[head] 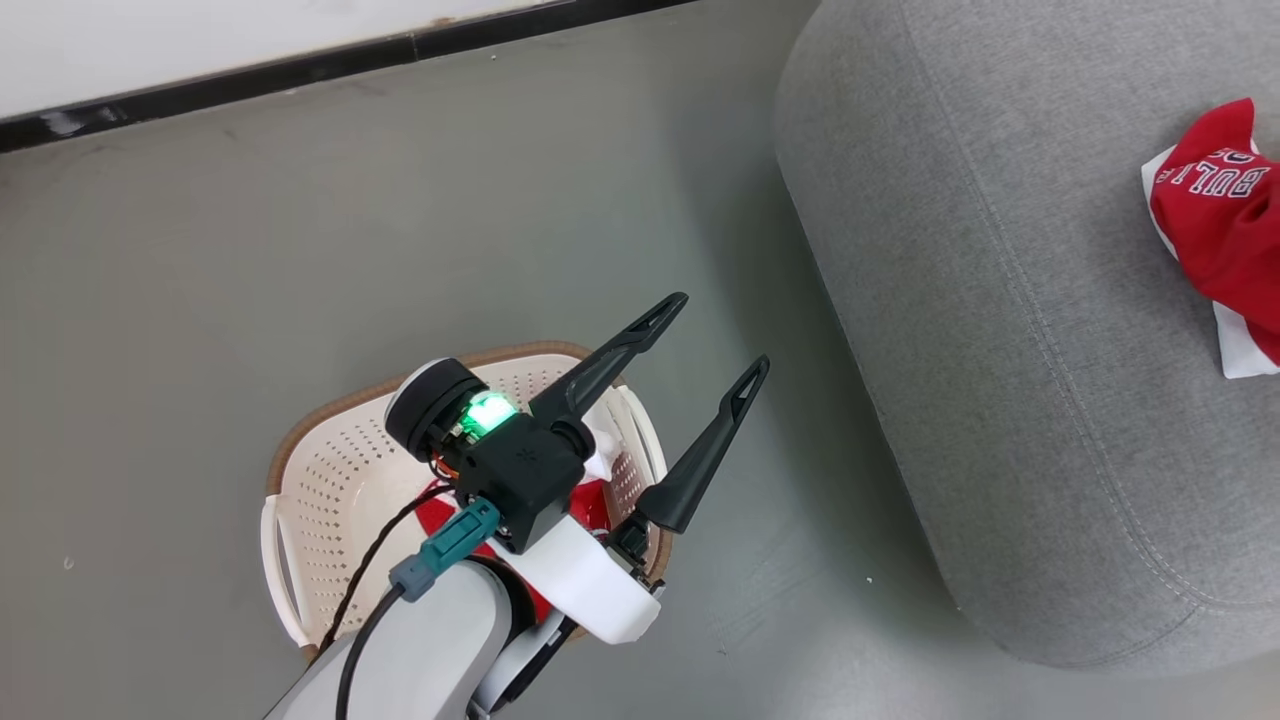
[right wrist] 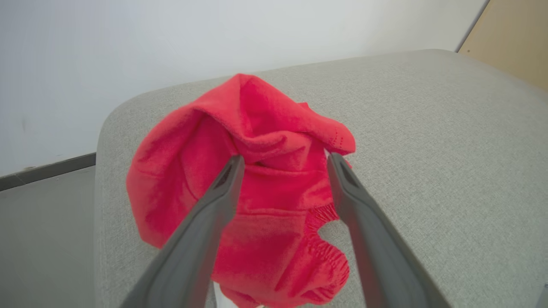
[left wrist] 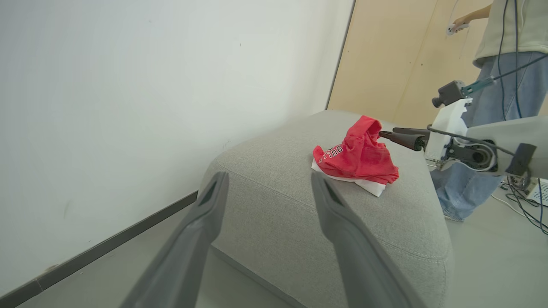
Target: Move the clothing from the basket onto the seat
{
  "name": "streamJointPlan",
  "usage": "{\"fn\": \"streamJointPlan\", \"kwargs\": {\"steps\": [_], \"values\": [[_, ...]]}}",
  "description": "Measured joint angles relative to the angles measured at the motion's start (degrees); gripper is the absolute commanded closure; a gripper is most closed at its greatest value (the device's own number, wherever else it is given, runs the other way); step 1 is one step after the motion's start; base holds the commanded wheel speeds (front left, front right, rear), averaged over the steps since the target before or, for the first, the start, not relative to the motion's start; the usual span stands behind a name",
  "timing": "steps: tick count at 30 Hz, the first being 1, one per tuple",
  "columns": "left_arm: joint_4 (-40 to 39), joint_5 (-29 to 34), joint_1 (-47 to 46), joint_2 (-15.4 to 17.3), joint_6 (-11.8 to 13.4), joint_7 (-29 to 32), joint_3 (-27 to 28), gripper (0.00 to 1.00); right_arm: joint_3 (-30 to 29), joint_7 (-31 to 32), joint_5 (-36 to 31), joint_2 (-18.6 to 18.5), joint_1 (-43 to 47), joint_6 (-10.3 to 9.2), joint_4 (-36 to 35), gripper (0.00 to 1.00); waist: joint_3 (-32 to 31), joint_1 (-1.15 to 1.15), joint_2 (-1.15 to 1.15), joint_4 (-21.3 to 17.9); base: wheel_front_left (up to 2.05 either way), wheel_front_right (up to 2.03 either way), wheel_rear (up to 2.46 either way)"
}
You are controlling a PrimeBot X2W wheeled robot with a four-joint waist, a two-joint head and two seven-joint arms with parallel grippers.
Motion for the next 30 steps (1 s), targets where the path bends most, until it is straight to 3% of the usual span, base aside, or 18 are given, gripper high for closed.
{"fn": "streamJointPlan", "kwargs": {"steps": [15, 23, 30], "values": [[2.47, -0.93, 0.30, 0.02, 0.68, -1.70, 2.78, 0.00, 4.47, -0.21, -1.03, -1.68, 0.87, 0.00, -7.35, 0.00, -3.30, 0.00, 0.00, -1.05, 0.00, 0.00, 0.00], [3.48, -1.10, 2.05, 0.35, 3.21, -2.53, 6.06, 0.00, 7.42, -0.23, -3.08, -1.23, -0.85, 0.00, -12.69, 0.00, -5.74, 0.00, 0.00, 0.09, 0.00, 0.00, 0.00], [3.93, -1.69, 4.28, 0.56, 5.16, -2.97, 8.56, 0.00, 8.36, -0.24, -3.54, 1.29, -1.31, 0.00, -15.78, 0.00, -7.71, 0.00, 0.00, 1.62, 0.00, 0.00, 0.00]]}}
